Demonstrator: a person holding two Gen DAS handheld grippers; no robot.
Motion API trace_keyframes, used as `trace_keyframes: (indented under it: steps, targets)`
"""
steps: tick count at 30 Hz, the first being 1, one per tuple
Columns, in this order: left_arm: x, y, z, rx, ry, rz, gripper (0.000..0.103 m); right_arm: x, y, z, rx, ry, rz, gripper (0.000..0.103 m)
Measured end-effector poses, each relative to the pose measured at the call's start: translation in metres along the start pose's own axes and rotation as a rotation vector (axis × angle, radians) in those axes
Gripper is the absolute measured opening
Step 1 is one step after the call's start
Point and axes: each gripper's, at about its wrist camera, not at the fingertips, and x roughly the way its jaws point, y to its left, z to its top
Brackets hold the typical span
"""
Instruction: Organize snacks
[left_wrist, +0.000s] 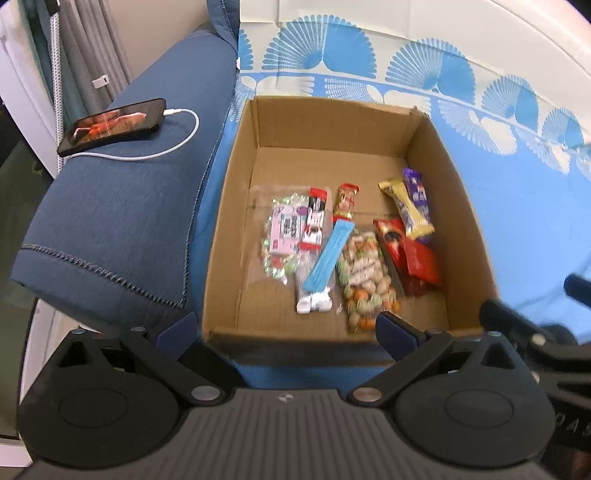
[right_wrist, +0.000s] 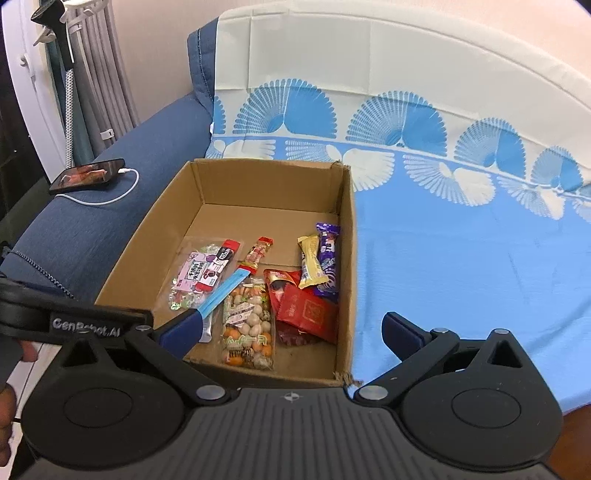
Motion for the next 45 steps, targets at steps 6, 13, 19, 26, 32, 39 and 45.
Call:
trace_keyframes:
  steps: [6, 13, 19, 26, 32, 39, 45]
  targets:
    - [-0.016, -0.004, -0.027, 0.007, 0.003, 0.045, 0.103, -0.020, 0.002, -0.015, -0.021, -0.046, -0.022, 0.103]
    - [-0.028, -0.003, -0.044, -0.027, -0.022, 0.036, 0.103, -0.041, 0.005, -0.027, -0.062, -0.081, -0.015, 0.103]
    - [-0.042, 0.000, -0.049, -0.068, -0.081, 0.056, 0.103, -0.052, 0.005, -0.033, -0.075, -0.097, -0.020, 0.103]
    - [-0.047, -0.003, -0.053, -0.039, -0.091, 0.080, 0.103, -0.060, 0.011, -0.035, -0.102, -0.120, -0.016, 0.103]
    - [-0.049, -0.002, -0.056, -0.040, -0.094, 0.083, 0.103, -0.064, 0.014, -0.038, -0.118, -0.130, -0.018, 0.103]
    - [-0.050, -0.003, -0.057, -0.032, -0.097, 0.084, 0.103, -0.064, 0.012, -0.039, -0.106, -0.129, -0.020, 0.103]
    - [-0.050, -0.004, -0.059, -0.027, -0.099, 0.088, 0.103, -0.064, 0.011, -0.039, -0.100, -0.127, -0.018, 0.103]
